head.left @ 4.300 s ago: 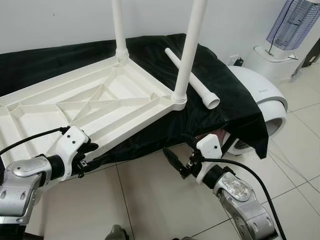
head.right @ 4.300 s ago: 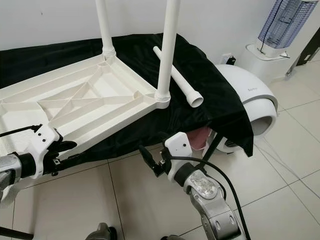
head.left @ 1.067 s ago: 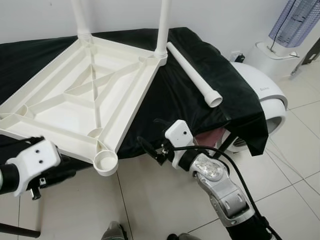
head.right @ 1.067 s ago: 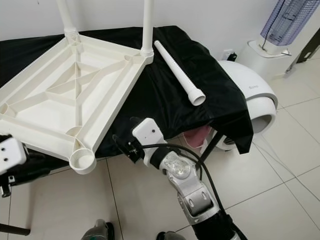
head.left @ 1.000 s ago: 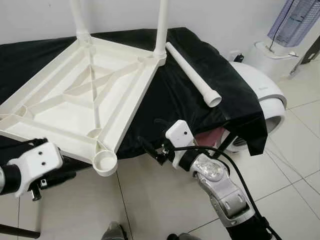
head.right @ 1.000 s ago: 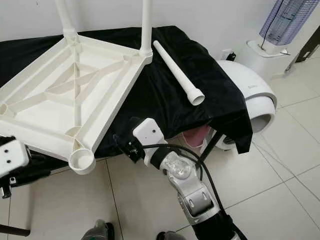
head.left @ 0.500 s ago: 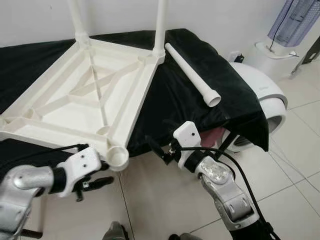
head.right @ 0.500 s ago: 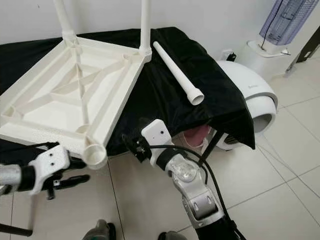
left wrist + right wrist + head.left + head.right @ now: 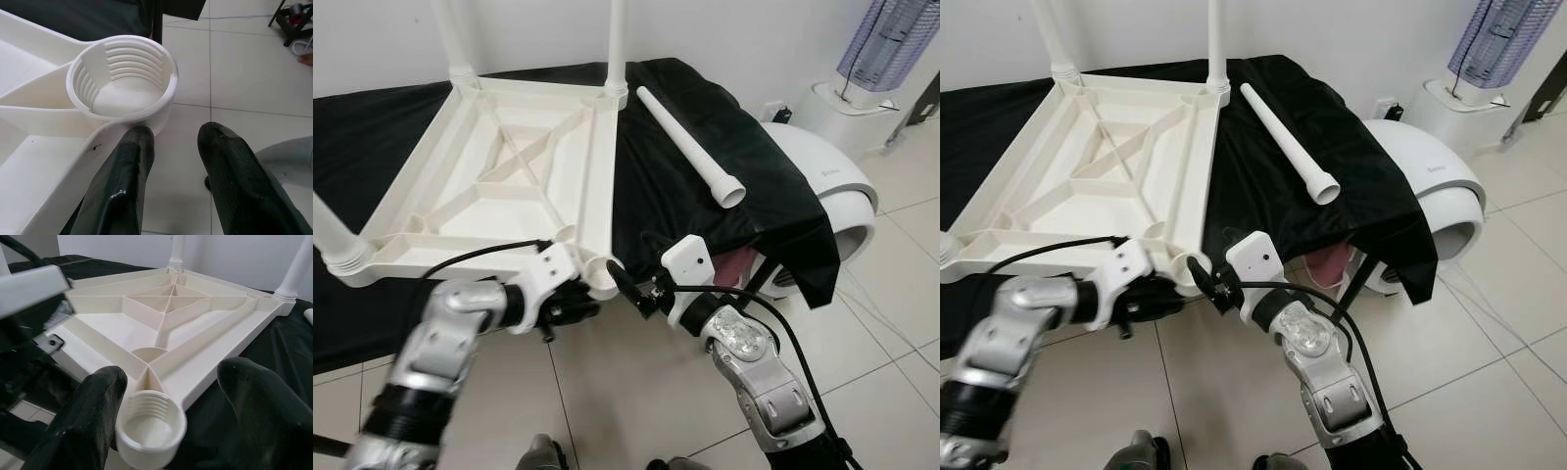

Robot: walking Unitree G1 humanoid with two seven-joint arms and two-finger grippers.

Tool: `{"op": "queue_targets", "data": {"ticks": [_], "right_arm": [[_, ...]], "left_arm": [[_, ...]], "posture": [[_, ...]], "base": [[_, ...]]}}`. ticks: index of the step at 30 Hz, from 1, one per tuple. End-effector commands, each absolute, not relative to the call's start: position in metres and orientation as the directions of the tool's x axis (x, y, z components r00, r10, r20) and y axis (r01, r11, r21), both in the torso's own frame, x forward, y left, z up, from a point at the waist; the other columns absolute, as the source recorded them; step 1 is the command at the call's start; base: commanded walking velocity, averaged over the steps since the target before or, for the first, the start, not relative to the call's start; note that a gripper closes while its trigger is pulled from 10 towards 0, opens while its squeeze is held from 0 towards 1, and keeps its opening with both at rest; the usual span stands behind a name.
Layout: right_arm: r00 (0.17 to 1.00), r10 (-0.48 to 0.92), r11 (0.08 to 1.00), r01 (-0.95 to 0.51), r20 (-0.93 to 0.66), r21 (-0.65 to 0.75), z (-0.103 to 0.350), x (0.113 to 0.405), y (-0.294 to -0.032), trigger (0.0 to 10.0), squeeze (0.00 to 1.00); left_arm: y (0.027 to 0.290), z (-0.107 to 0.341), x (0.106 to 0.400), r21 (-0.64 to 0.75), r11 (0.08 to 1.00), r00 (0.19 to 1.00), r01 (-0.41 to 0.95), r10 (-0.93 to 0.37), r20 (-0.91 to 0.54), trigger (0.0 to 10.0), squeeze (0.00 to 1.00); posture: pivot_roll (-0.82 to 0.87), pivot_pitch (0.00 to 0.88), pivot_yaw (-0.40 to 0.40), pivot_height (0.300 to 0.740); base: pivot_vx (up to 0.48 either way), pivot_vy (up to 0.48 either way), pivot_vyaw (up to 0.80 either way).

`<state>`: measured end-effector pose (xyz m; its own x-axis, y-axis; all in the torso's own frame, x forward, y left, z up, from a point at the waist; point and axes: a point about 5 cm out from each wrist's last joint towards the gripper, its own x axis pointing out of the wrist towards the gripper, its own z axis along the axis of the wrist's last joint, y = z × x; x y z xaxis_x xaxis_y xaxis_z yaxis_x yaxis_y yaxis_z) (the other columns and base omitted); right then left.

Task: Building children table

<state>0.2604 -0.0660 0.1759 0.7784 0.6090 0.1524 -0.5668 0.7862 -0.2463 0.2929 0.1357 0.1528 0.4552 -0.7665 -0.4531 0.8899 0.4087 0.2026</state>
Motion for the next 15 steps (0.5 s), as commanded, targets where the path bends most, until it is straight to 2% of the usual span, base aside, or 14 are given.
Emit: {"op": "queue_targets", "data": {"ticks": [1,2,15], "right_arm": [[0.788,0.599,0.793,-0.557,0.143,-0.248,0.175,0.260,-0.069,10.0,0.00],[0.793,0.592,0.797,-0.551,0.142,-0.247,0.175,0.260,-0.070,10.0,0.00],[0.796,0.589,0.800,-0.548,0.142,-0.243,0.174,0.262,-0.070,10.0,0.00]], "left_arm": [[0.159,0.158,0.317,0.422,0.798,0.900,0.429,-0.340,-0.271,10.0,0.00],[0.161,0.164,0.327,0.431,0.842,0.943,0.326,-0.260,-0.206,10.0,0.00],[0.160,0.180,0.347,0.446,0.888,0.993,0.112,-0.083,-0.083,10.0,0.00]], "posture": [[0.05,0.113,-0.028,0.740],[0.05,0.113,-0.029,0.740],[0.06,0.116,-0.034,0.740]], "base": [[0.000,0.000,0.00],[0.000,0.000,0.00],[0.000,0.000,0.00]]}}
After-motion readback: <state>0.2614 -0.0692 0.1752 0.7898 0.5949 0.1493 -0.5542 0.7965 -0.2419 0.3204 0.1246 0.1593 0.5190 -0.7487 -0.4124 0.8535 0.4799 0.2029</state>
